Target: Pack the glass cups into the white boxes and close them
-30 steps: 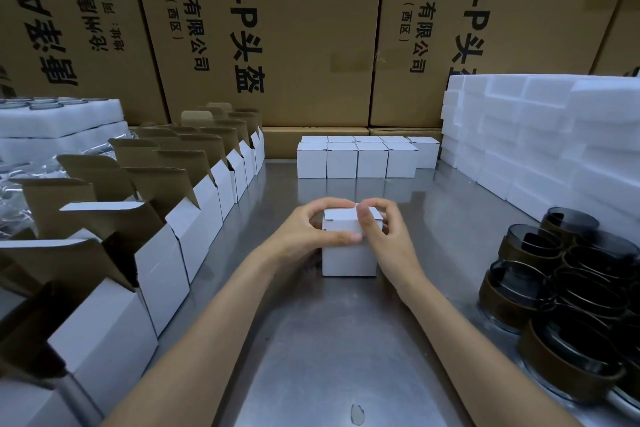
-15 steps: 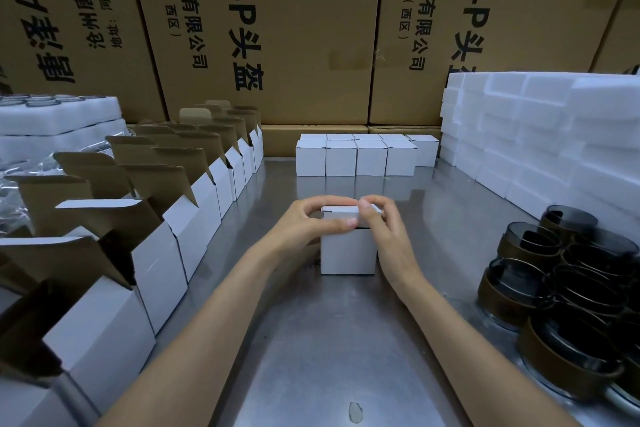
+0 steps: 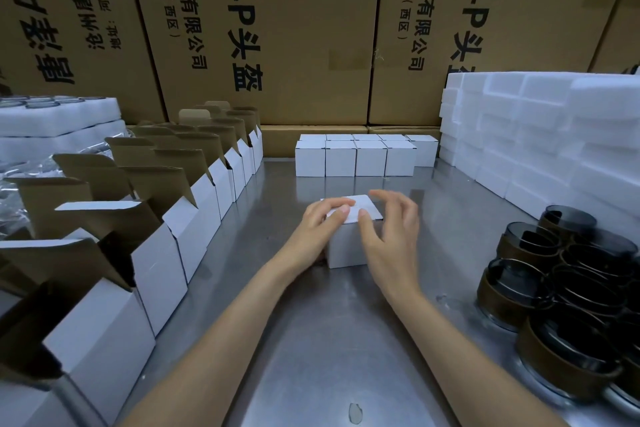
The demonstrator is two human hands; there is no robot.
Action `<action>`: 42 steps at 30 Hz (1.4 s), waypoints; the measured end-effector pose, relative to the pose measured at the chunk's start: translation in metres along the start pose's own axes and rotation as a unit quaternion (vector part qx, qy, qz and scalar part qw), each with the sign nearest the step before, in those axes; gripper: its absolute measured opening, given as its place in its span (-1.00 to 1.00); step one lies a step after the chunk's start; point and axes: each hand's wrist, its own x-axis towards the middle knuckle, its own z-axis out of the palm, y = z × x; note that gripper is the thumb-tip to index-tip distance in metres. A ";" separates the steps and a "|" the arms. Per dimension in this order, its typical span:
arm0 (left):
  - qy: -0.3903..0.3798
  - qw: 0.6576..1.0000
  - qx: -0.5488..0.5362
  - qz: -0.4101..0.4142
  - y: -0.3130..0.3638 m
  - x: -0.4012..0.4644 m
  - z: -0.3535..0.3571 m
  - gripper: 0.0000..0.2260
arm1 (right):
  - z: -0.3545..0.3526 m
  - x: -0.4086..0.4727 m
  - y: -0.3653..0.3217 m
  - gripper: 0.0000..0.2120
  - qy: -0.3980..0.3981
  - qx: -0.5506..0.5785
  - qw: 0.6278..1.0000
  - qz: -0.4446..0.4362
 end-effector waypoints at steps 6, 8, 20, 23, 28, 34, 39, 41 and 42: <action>0.060 0.996 -0.020 -0.060 -0.007 0.017 0.018 -0.47 | 0.009 0.001 0.001 -0.64 -0.027 -0.228 0.959 -0.165; 0.082 0.993 -0.053 -0.067 -0.010 0.029 0.018 -0.36 | 0.013 0.015 0.013 -0.67 -0.007 -0.262 0.953 -0.150; 0.187 0.981 0.008 -0.055 -0.047 0.115 -0.010 -0.47 | 0.020 0.153 0.106 -0.69 0.168 -0.239 0.937 0.194; 0.249 0.966 -0.021 -0.066 -0.054 0.141 -0.023 -0.42 | 0.022 0.176 0.120 -0.66 0.193 -0.224 0.932 0.211; 0.270 0.960 0.000 -0.078 -0.071 0.177 -0.043 -0.35 | 0.025 0.207 0.142 -0.60 0.245 -0.187 0.922 0.235; 0.240 0.967 0.019 -0.087 -0.087 0.207 -0.058 -0.30 | 0.028 0.230 0.164 -0.56 0.207 -0.158 0.936 0.237; 0.209 0.972 0.009 -0.107 -0.094 0.221 -0.063 -0.24 | 0.028 0.236 0.171 -0.47 0.140 -0.185 0.944 0.234; 0.202 0.973 0.008 -0.112 -0.094 0.223 -0.064 -0.23 | 0.029 0.236 0.170 -0.44 0.129 -0.199 0.944 0.231; 0.199 0.973 0.012 -0.114 -0.094 0.224 -0.064 -0.24 | 0.029 0.236 0.169 -0.44 0.126 -0.205 0.943 0.231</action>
